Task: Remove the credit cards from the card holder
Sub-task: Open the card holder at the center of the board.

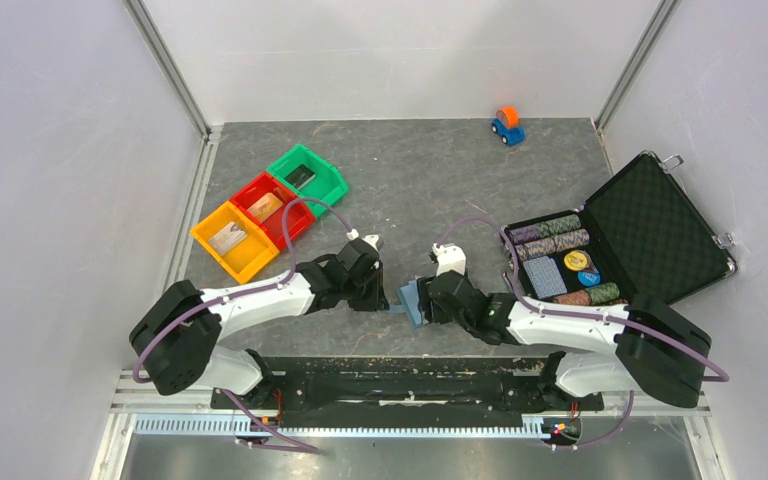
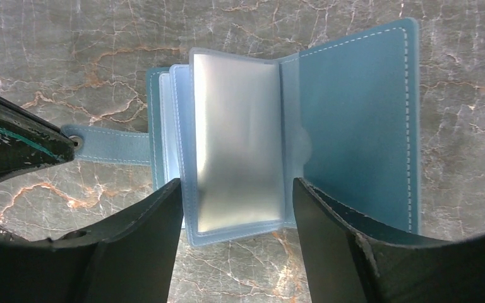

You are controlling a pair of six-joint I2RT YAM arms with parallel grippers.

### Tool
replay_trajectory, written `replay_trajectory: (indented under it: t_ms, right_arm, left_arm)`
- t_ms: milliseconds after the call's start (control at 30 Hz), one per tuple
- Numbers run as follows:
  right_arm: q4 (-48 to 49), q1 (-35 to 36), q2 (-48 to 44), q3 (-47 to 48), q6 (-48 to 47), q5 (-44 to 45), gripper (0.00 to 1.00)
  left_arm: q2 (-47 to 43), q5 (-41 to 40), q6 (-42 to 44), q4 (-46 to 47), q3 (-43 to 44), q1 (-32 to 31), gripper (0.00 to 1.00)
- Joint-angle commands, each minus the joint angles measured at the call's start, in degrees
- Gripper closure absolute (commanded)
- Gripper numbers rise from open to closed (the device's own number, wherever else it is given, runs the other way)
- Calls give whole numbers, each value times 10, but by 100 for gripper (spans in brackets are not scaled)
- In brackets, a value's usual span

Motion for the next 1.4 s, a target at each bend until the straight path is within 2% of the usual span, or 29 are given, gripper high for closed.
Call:
replay_trajectory:
  t_ms: [0, 67, 200, 433, 667, 1367]
  right_arm:
    - [-18, 1, -16, 11, 3, 28, 33]
    - [-19, 1, -21, 11, 2, 31, 33]
    - [-21, 1, -29, 12, 0, 34, 40]
    - [-31, 1, -41, 14, 2, 43, 44]
    - [-59, 1, -59, 21, 0, 71, 45]
    - [-77, -8, -91, 17, -7, 79, 52]
  left_arm:
    - [-5, -6, 27, 3, 3, 5, 98]
    - [-6, -6, 28, 2, 2, 5, 98]
    - [-8, -6, 27, 3, -1, 5, 98]
    - [-11, -6, 26, 3, -3, 6, 98]
    - [-13, -7, 26, 1, -5, 6, 98]
    - [-23, -22, 38, -22, 3, 15, 98]
